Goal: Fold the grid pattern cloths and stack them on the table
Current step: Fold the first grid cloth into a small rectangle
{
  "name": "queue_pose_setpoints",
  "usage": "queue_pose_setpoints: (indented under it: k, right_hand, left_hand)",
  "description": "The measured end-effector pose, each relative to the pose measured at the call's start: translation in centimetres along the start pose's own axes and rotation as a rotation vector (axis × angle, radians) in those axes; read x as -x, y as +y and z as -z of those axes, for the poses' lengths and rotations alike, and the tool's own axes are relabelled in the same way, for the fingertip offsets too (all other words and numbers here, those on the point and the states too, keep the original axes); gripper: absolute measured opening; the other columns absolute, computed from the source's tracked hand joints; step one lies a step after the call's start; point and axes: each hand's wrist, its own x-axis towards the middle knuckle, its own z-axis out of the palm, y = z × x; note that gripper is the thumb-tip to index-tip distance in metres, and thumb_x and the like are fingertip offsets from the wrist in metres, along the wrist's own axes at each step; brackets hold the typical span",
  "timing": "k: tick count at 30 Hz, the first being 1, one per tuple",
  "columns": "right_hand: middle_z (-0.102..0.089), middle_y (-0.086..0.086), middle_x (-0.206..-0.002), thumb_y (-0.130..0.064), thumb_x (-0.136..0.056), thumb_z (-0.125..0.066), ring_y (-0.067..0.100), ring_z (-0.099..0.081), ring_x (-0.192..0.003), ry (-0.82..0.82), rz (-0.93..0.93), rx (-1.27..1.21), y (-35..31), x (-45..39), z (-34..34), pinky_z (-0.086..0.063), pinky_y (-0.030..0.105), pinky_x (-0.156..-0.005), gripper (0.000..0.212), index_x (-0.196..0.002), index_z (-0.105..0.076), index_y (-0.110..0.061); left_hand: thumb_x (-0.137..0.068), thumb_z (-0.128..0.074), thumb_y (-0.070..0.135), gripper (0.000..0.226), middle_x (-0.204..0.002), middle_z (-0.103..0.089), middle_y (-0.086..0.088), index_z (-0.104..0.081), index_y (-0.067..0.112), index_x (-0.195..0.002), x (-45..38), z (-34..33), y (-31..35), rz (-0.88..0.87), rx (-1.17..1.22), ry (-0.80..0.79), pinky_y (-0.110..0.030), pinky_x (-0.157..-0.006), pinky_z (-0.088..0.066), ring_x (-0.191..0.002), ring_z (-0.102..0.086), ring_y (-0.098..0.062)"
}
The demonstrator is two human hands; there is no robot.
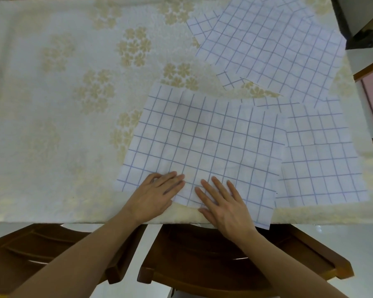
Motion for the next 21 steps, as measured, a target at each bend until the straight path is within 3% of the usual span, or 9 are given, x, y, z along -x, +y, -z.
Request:
queue_pose_setpoints:
  k: [3, 7, 11, 15, 17, 19, 21]
  right_hand:
    - [-0.022, 0.007, -0.164, -0.053, -0.102, -0.041, 0.029, -0.018, -0.152, -0.005, -0.008, -0.032, 0.2, 0.1, 0.5, -0.028, 0.057, -0.117, 0.065, -0.157, -0.026, -0.021]
    - [-0.021, 0.007, -0.164, -0.045, -0.093, -0.056, 0.03, -0.019, -0.151, -0.009, 0.007, -0.05, 1.5, 1.1, 1.5, -0.029, 0.056, -0.117, 0.076, -0.157, -0.025, -0.019]
    - [-0.021, 0.008, -0.164, -0.026, -0.087, -0.063, 0.03, -0.02, -0.151, -0.053, 0.077, -0.069, 3.8, 3.3, 2.5, -0.032, 0.053, -0.117, 0.081, -0.157, -0.024, -0.016]
    - [-0.023, 0.007, -0.164, -0.011, -0.081, -0.072, 0.027, -0.024, -0.15, -0.097, 0.113, -0.103, 6.3, 5.2, 3.6, -0.037, 0.046, -0.115, 0.089, -0.157, -0.026, -0.016]
    - [-0.024, 0.006, -0.163, -0.01, -0.08, -0.072, 0.024, -0.024, -0.149, -0.121, 0.119, -0.1, 7.7, 5.9, 4.1, -0.035, 0.043, -0.115, 0.091, -0.157, -0.025, -0.017]
    - [-0.028, 0.005, -0.162, -0.01, -0.079, -0.075, 0.023, -0.028, -0.148, -0.144, 0.111, -0.105, 9.1, 6.6, 4.6, -0.033, 0.041, -0.115, 0.092, -0.157, -0.026, -0.018]
    - [-0.033, 0.003, -0.159, -0.012, -0.077, -0.078, 0.021, -0.033, -0.145, -0.164, 0.105, -0.107, 10.2, 7.2, 5.0, -0.033, 0.04, -0.114, 0.091, -0.155, -0.031, -0.02]
  left_hand:
    - [-0.093, -0.036, 0.027, 0.053, -0.153, -0.044, -0.001, -0.048, 0.019, -0.144, -0.1, 0.5, 0.9, 0.043, 0.053, 0.011, -0.04, -0.104, -0.037, -0.14, -0.042, -0.02]
    - [-0.094, -0.037, 0.03, 0.051, -0.148, -0.05, 0.001, -0.051, 0.02, -0.142, 0.4, 1.6, 2.8, 0.127, 0.123, 0.005, -0.041, -0.105, -0.043, -0.136, -0.047, -0.019]
    - [-0.094, -0.039, 0.032, 0.05, -0.143, -0.055, 0.0, -0.055, 0.019, -0.14, 1.3, 2.4, 5.3, 0.178, 0.151, -0.004, -0.037, -0.108, -0.033, -0.133, -0.051, -0.019]
    - [-0.092, -0.038, 0.029, 0.054, -0.149, -0.049, -0.001, -0.049, 0.019, -0.144, 2.3, 2.8, 5.5, 0.223, 0.156, -0.077, -0.038, -0.112, -0.028, -0.138, -0.045, -0.019]
    - [-0.09, -0.049, 0.021, 0.056, -0.151, -0.046, -0.002, -0.046, 0.019, -0.146, 3.0, 3.0, 5.1, 0.281, 0.181, -0.093, -0.037, -0.115, -0.031, -0.139, -0.044, -0.019]
    - [-0.082, -0.071, 0.015, 0.072, -0.152, -0.044, -0.002, -0.043, 0.02, -0.148, 3.7, 3.3, 5.0, 0.335, 0.204, -0.156, -0.039, -0.112, -0.036, -0.139, -0.043, -0.019]
    - [-0.076, -0.079, 0.012, 0.08, -0.152, -0.044, -0.001, -0.044, 0.02, -0.148, 4.1, 4.0, 5.3, 0.372, 0.205, -0.192, -0.041, -0.11, -0.039, -0.139, -0.043, -0.019]
